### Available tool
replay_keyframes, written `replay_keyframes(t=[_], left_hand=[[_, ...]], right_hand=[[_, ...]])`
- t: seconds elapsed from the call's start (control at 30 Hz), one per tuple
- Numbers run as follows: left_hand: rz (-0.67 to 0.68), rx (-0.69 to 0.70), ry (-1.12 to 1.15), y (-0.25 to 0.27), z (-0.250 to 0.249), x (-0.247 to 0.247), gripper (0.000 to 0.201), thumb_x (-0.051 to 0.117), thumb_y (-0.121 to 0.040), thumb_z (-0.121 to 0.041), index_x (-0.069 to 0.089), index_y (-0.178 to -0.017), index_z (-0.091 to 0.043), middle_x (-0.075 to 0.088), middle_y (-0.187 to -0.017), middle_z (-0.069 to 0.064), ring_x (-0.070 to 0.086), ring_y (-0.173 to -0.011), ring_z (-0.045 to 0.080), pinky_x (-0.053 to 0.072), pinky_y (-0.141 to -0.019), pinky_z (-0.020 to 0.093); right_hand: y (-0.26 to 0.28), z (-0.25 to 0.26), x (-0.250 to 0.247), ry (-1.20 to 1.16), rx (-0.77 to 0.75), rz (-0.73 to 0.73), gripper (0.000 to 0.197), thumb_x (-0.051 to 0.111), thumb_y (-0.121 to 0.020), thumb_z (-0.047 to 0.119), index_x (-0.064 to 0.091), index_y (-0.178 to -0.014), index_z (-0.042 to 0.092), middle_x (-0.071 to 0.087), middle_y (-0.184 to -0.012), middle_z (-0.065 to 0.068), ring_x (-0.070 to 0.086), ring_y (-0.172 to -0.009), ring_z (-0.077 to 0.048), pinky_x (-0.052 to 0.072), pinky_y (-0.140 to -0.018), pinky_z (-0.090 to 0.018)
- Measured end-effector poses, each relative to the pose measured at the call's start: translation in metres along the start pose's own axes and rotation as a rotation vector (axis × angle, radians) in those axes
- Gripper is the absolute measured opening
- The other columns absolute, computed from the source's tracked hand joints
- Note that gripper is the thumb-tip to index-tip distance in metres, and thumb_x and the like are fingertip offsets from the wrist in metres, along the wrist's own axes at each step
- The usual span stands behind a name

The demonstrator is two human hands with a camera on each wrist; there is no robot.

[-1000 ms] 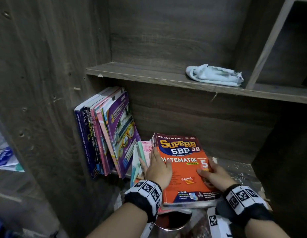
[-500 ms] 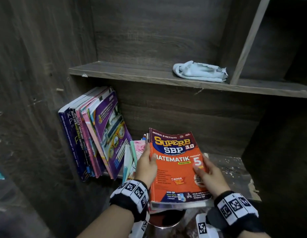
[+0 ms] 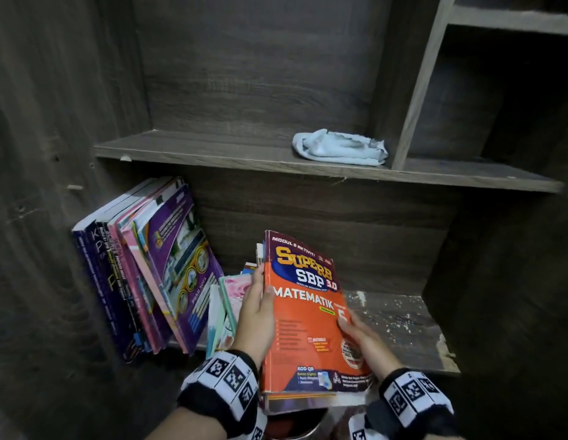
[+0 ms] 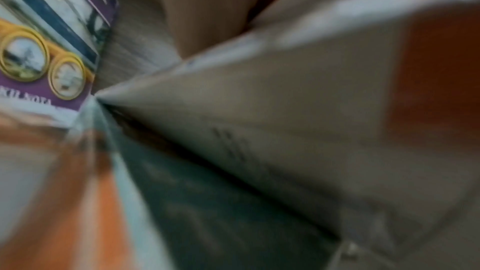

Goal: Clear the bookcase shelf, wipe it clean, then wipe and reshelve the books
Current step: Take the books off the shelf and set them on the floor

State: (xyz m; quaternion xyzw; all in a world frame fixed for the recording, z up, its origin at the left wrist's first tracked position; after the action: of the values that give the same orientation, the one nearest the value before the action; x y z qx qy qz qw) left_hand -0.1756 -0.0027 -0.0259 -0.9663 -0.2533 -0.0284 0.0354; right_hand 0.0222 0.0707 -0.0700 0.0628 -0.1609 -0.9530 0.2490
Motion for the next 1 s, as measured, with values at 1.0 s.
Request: replay_keyframes(t=[1.0], left_hand=[[0.103,0.026,0.130,0.027,-0.041,-0.002,0.042,0.043,-0.098,-0.050,0.039,-0.140,-0.051,0.057,-0.137,-0.004,0.055,-0.125,0.018,0.039,-0.109,0.048]], right_hand=[[0.042,0.029,-0.021,-0.251,-0.199,-0.107,0.044,0.042,-0.101,0.029,0.034,-0.140,0.045,0.072,-0.109,-0.007,0.072,-0.088,-0.026,0.059,-0.060,-0.033]])
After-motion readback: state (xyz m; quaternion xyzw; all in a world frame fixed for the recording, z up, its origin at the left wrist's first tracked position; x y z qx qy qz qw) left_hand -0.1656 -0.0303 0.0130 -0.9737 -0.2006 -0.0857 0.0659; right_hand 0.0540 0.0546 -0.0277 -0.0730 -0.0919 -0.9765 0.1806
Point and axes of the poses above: each hand's wrist, its own y-axis away from the middle knuckle, its own x-axis out of the palm, z = x × y, the point moved 6 cm from there along -y, towards the middle knuckle
